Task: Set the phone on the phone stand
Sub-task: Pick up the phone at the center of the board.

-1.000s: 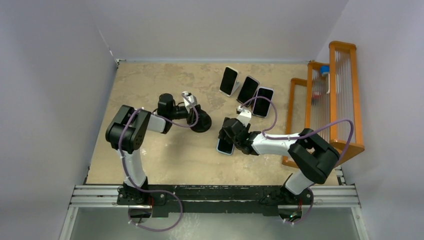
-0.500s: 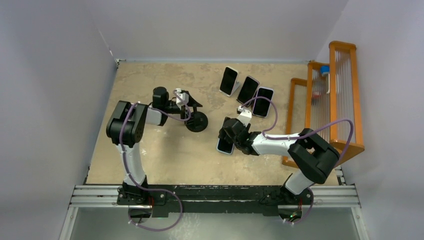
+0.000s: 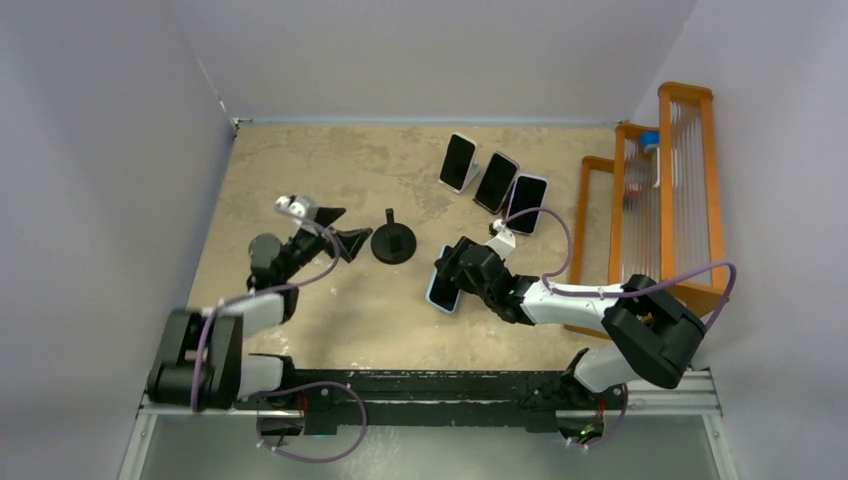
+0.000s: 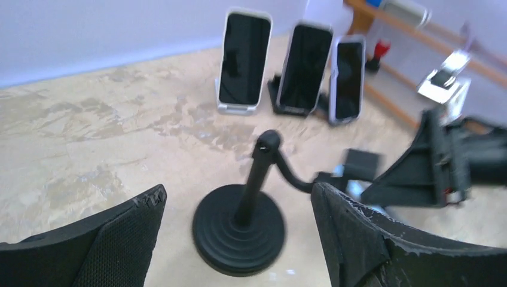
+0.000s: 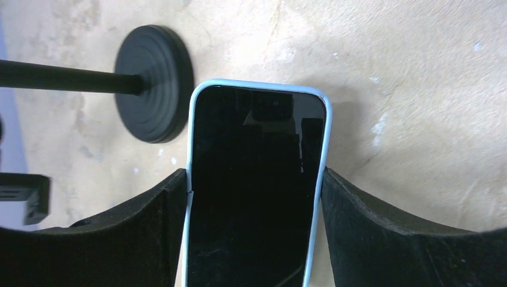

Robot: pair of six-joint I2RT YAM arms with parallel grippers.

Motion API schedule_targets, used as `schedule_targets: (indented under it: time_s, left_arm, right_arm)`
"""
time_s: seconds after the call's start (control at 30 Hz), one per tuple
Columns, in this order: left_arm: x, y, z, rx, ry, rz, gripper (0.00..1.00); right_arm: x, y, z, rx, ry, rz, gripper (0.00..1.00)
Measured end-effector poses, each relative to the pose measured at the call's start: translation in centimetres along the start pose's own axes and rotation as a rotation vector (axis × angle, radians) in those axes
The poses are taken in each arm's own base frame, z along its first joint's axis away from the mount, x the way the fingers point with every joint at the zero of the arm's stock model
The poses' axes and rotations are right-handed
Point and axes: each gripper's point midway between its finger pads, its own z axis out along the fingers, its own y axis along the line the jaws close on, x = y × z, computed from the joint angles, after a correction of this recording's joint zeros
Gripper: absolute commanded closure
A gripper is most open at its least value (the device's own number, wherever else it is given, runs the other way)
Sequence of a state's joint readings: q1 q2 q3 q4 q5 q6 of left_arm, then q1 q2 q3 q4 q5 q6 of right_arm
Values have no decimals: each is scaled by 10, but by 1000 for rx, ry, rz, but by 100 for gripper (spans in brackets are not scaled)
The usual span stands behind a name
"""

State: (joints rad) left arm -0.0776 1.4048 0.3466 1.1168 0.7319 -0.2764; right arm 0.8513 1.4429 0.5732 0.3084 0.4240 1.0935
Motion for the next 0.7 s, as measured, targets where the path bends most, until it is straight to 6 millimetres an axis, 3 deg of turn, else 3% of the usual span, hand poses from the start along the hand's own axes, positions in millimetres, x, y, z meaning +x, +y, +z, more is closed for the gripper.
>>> schedule_targets:
  time_s: [0.07, 0.2, 0.3, 0.37, 0.7]
  left_arm:
    - [-20, -17, -21, -53, -80, -42, 10]
    - [-12, -68, -36, -27, -82, -192, 10]
    - [19, -109, -43, 12, -7, -336, 9]
    - [43, -123, -49, -6, 52, -417, 8]
    - [133, -152, -55, -174, 317, -546, 13]
  right_arm:
    - [1, 7, -3, -20, -3, 41, 55]
    - [12, 18, -6, -48, 14, 90, 55]
    - [24, 22, -5, -43, 24, 112, 55]
    - [31, 23, -4, -38, 34, 128, 55]
    - [36, 37, -6, -47, 17, 192, 55]
